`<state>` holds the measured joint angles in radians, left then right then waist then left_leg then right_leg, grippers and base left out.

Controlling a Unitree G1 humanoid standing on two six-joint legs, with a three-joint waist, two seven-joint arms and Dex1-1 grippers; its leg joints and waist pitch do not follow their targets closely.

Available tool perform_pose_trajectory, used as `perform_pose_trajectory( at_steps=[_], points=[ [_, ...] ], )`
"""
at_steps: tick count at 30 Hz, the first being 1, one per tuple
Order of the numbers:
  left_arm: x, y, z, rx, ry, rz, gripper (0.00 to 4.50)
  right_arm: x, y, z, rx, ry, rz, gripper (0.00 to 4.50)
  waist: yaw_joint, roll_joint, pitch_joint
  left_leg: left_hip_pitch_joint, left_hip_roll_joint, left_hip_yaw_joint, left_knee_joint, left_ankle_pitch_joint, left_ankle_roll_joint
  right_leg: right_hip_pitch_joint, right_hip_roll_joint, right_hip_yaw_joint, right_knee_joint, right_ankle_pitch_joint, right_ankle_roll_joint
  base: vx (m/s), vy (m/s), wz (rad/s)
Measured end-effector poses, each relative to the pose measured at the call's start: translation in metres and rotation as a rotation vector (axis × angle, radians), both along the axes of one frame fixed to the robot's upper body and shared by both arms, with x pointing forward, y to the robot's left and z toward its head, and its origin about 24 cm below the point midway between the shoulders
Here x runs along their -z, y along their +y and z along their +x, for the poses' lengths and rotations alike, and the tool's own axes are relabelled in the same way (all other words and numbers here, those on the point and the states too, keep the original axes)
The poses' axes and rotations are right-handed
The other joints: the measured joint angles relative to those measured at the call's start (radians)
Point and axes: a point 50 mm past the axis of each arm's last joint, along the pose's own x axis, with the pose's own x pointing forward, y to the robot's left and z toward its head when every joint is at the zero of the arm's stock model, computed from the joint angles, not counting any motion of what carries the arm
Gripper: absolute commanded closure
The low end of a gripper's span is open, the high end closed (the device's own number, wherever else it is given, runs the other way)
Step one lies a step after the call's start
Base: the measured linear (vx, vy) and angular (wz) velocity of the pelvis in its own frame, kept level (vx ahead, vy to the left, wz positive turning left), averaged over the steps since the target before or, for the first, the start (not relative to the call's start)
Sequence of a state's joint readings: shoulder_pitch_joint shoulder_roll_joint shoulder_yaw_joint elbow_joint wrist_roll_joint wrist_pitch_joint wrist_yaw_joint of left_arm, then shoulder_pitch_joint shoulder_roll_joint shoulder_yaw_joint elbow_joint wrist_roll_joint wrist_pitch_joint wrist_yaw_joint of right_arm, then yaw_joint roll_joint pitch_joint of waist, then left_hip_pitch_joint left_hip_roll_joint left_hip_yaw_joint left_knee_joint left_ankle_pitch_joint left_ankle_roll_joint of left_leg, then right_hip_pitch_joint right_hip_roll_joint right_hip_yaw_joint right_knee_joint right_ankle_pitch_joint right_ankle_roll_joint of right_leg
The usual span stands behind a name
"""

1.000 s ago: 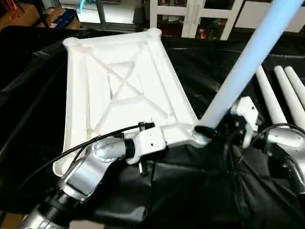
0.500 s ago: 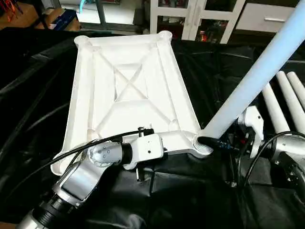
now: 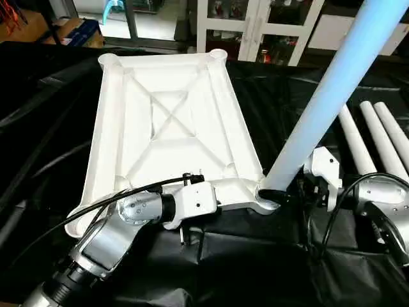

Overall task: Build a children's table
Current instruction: Insert table leg to table base

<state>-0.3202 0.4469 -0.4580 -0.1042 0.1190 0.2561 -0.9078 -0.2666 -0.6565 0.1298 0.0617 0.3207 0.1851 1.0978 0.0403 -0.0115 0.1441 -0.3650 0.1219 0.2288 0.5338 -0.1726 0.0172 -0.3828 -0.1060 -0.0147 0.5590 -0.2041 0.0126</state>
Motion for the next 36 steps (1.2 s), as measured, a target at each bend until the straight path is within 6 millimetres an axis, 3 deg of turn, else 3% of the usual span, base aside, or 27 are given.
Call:
perform_pose_trajectory(
  at_steps=[16,36],
  points=[
    [0.001,-0.002,-0.001,0.004,0.001,-0.002,4.50,0.012,-0.009,-0.008,0.081,0.057,0.130,2.53,0.007,0.001,-0.007,-0.001,0.000,-0.001,-0.001,-0.002,-0.003,0.001,0.001,0.001,-0.001,-0.002,0.002,0.000,0.000,0.00],
    [0.002,0.000,-0.001,-0.002,0.009,0.003,4.50,0.000,0.001,0.005,-0.022,0.050,-0.006,2.53,-0.004,0.002,-0.008,-0.001,0.000,-0.005,-0.004,-0.002,-0.003,0.002,0.006,0.004,-0.012,-0.003,0.005,0.000,0.000,0.00]
  ],
)
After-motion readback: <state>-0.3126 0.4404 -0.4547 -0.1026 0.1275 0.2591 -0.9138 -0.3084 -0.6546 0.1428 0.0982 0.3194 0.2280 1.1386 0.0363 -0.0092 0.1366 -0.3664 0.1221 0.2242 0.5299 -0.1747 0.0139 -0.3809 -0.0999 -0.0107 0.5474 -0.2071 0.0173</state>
